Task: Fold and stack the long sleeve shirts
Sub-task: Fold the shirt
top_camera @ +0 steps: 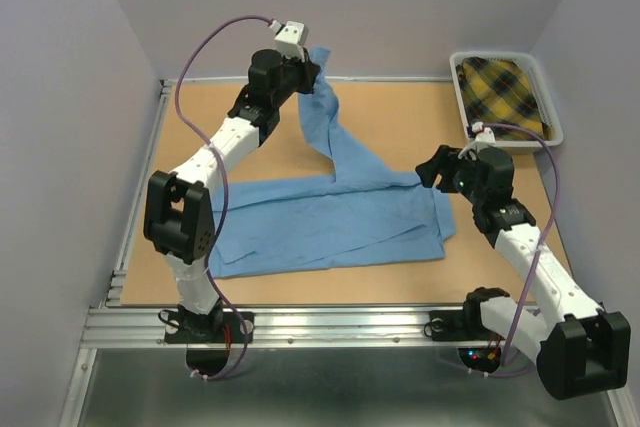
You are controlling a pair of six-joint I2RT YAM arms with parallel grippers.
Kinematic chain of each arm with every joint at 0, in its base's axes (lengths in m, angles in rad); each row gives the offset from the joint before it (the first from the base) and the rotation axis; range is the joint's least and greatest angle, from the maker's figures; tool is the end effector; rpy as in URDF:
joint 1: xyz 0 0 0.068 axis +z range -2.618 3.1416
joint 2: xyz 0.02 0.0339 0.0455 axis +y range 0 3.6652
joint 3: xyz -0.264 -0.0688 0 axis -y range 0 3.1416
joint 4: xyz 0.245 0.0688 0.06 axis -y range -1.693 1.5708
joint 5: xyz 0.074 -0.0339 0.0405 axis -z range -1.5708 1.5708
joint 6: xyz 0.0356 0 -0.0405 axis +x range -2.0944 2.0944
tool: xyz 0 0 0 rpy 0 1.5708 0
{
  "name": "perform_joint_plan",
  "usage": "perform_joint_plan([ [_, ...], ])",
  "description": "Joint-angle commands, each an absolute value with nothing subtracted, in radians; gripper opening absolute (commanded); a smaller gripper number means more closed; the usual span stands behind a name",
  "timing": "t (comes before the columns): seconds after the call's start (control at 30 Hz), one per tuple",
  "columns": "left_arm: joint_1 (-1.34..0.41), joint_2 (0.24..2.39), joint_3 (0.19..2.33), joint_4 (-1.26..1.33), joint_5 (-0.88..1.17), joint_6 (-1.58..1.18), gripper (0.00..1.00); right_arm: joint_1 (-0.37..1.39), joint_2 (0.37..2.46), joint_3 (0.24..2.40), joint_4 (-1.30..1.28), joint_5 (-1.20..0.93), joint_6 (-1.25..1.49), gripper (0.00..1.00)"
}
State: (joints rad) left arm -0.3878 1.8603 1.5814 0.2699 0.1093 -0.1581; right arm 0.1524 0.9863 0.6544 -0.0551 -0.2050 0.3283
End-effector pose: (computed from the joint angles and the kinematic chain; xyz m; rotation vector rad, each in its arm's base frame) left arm 0.4214 -0.1763 0.3558 0.2697 1.5803 -0.5120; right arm 0.2226 0.0415 0.2695 0.0375 1.9846 0.5147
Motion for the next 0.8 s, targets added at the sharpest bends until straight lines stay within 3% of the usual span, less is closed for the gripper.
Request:
perform_joint_plan([
  [0.0,-0.416,1.698,1.491,0.520,0.479,0.116,0.00,0.163,0.907,0.641,-0.044,-0.167,0.318,0.71],
  [0.03,-0.423,1.680,1.468,0.522,0.620,0.153,0.00,0.163,0.876,0.637,-0.046,-0.164,0.318,0.71],
  [0.17,-0.466,1.559,1.300,0.515,0.833,0.256,0.00,0.163,0.824,0.623,-0.052,-0.166,0.322,0.71],
  [0.57,-0.623,1.214,0.887,0.238,0.904,0.473,0.00,0.161,0.718,0.634,-0.126,-0.244,0.316,0.71],
  [0.67,-0.641,1.071,0.754,0.236,0.864,0.419,0.08,0.163,0.722,0.638,-0.143,-0.255,0.314,0.71],
  [0.73,-0.647,1.001,0.703,0.238,0.818,0.330,0.27,0.163,0.733,0.635,-0.146,-0.258,0.314,0.71],
  [0.77,-0.647,0.930,0.657,0.233,0.799,0.309,0.28,0.163,0.739,0.634,-0.147,-0.262,0.311,0.71],
])
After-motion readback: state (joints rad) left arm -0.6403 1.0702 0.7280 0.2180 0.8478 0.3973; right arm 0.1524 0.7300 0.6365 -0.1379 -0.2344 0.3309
